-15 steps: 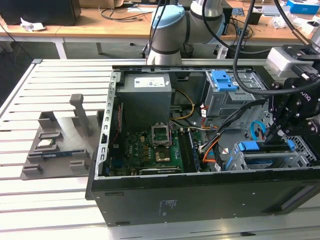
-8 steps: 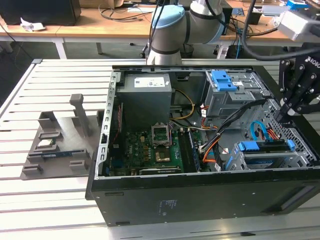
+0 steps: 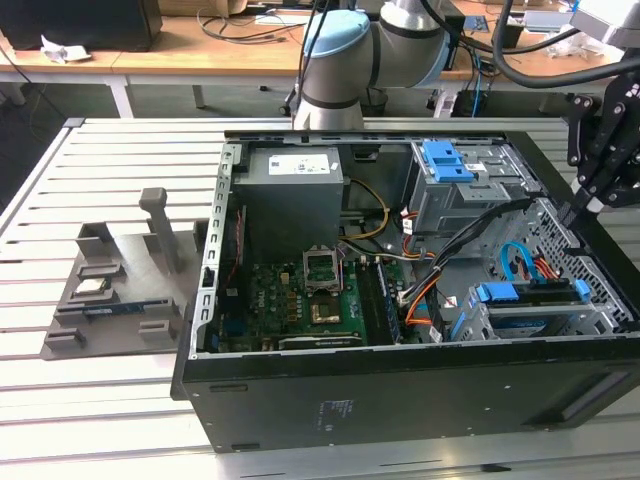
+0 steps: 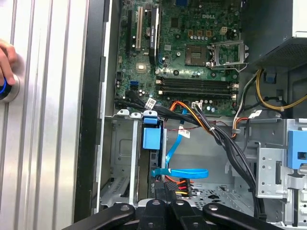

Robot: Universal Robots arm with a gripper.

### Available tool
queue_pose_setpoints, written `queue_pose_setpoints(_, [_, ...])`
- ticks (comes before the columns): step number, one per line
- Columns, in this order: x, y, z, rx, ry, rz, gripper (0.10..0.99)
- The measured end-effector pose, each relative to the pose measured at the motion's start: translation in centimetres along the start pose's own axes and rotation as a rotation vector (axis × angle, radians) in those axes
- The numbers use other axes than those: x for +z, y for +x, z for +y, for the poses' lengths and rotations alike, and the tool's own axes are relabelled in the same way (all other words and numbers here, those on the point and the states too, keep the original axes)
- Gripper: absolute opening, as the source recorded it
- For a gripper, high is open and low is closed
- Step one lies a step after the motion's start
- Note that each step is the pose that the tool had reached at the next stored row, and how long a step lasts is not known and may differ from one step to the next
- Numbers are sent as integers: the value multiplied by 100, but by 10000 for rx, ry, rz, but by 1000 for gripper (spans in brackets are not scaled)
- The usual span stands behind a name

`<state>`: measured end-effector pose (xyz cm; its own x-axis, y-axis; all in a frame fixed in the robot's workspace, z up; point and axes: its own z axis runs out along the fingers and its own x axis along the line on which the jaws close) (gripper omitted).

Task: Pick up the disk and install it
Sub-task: 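Insert the second disk wire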

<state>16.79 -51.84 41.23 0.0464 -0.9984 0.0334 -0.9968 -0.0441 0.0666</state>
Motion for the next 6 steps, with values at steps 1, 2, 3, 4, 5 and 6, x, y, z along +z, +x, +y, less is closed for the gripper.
queue_pose_setpoints(1, [-1,0,0,0,0,2,102])
queue_pose_setpoints(2, [-2,0,0,0,0,3,102])
queue_pose_setpoints(3, [-2,0,0,0,0,2,102])
queue_pose_setpoints(4, [-2,0,0,1,0,3,102])
queue_pose_setpoints(5, [-2,0,0,0,0,2,102])
queue_pose_setpoints(6, [-2,0,0,0,0,3,102])
